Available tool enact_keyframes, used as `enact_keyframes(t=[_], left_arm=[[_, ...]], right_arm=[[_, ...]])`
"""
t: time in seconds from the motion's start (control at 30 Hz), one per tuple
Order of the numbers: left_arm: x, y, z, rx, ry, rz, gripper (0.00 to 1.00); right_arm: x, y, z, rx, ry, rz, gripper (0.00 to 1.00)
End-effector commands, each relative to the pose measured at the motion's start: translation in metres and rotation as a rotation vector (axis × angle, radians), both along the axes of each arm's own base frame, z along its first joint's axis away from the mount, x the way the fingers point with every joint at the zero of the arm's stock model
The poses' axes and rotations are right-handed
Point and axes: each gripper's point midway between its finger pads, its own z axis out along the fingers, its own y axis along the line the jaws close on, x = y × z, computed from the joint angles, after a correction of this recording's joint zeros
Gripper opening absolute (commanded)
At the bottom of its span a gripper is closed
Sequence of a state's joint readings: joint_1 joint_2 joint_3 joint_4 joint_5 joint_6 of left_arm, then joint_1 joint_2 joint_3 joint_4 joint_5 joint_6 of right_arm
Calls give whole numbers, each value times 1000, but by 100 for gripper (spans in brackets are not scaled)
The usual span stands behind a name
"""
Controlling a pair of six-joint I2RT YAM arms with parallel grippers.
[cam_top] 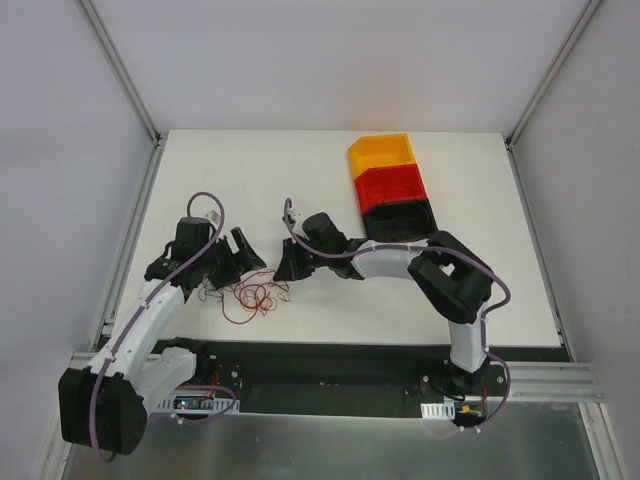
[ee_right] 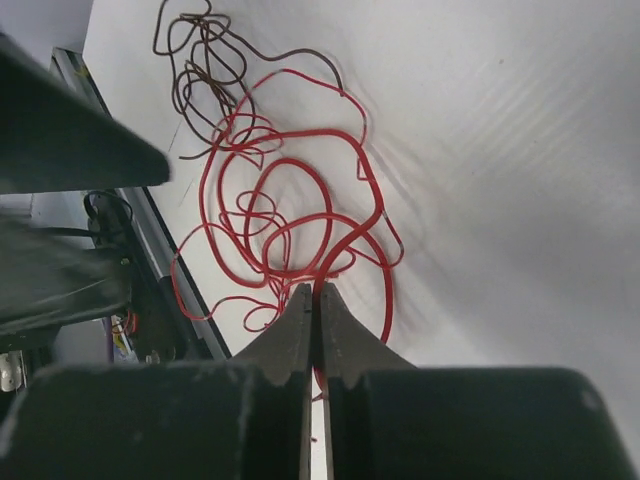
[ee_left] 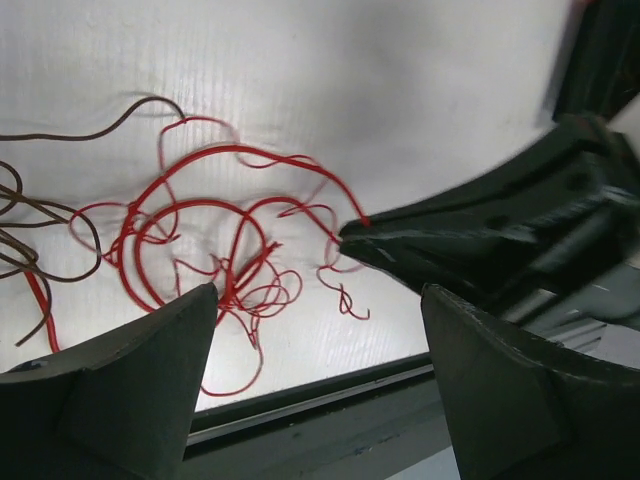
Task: Untangle the cables
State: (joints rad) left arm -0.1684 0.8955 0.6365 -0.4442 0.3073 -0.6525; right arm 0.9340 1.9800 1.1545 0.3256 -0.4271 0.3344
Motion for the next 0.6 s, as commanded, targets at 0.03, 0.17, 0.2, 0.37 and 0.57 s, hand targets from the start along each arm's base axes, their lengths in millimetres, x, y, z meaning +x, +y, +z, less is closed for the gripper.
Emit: enact_keyframes(t=[0.03,0.17,0.2,0.37,0.57], left_arm=[[10,-13,-36,-55,98,-24,77],[15,-15,-71,-45,208,-25,63],[16,-15,-76,-40,223,-26,59],[19,-15,-90,-25,257,-40,56],[19,-9,-95,9,255,-35,57]], right_arm=[[0,-17,76,142,-101,-21,1],[-5,-48,108,187,-163,-72,1],[-5,-57,117,202,-180,-86,1],[2,-111,173,278,-287,-187,1],[5,-189,226,295,-425,-316,1]])
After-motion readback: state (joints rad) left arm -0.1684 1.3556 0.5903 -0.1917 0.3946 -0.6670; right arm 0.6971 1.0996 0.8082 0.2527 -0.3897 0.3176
